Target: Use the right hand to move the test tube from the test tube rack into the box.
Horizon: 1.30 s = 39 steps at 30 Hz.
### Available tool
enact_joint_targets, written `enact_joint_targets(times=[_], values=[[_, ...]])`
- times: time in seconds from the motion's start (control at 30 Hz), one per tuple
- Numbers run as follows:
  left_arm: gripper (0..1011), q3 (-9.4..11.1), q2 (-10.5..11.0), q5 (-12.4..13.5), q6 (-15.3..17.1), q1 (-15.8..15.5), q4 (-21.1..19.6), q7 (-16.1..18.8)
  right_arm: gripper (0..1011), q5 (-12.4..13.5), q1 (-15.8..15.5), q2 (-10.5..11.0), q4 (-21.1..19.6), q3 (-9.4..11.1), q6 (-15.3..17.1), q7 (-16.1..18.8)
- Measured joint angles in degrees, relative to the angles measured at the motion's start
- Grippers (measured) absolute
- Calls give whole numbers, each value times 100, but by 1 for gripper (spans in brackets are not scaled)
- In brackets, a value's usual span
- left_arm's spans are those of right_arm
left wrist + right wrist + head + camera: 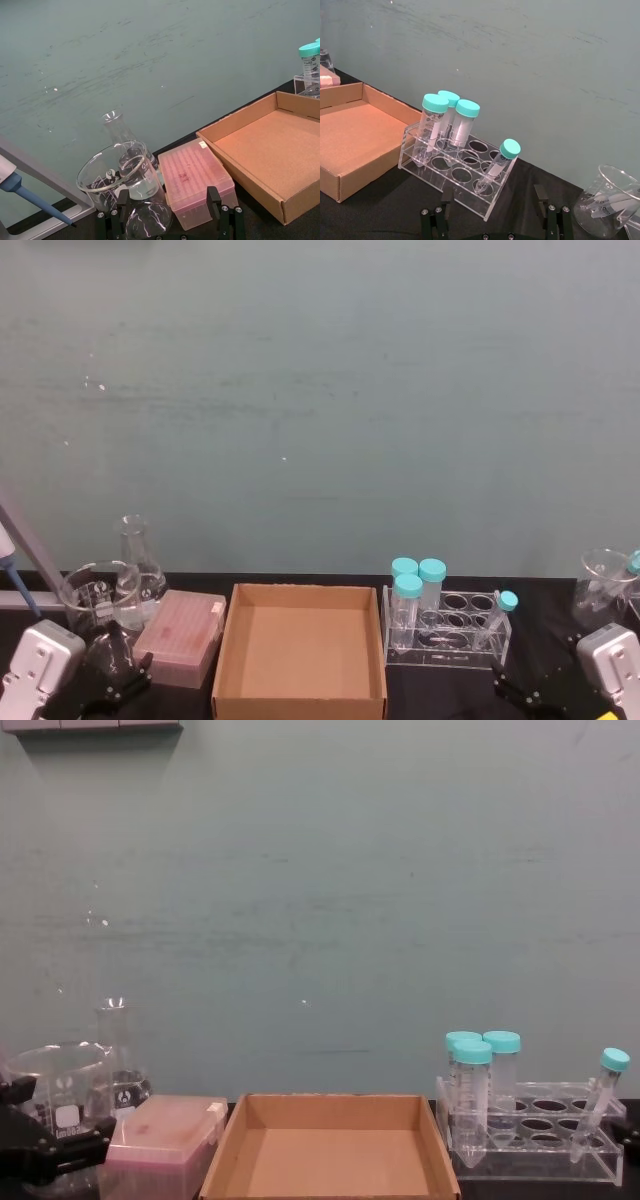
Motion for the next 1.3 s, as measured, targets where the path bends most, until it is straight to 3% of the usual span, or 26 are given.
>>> enact_joint_targets(times=[0.9,1.03,1.2,1.3], values=[[1000,0,0,0,0,0,0,0,1000,0,0,0,1,0,0,0],[1000,0,0,0,0,0,0,0,1000,-6,-13,-52,39,100,-113,32],[1000,0,0,0,0,0,0,0,1000,171,59,-189,178,252,-245,198],[1000,0,0,0,0,0,0,0,1000,460,130,-310,300,363,-266,433]])
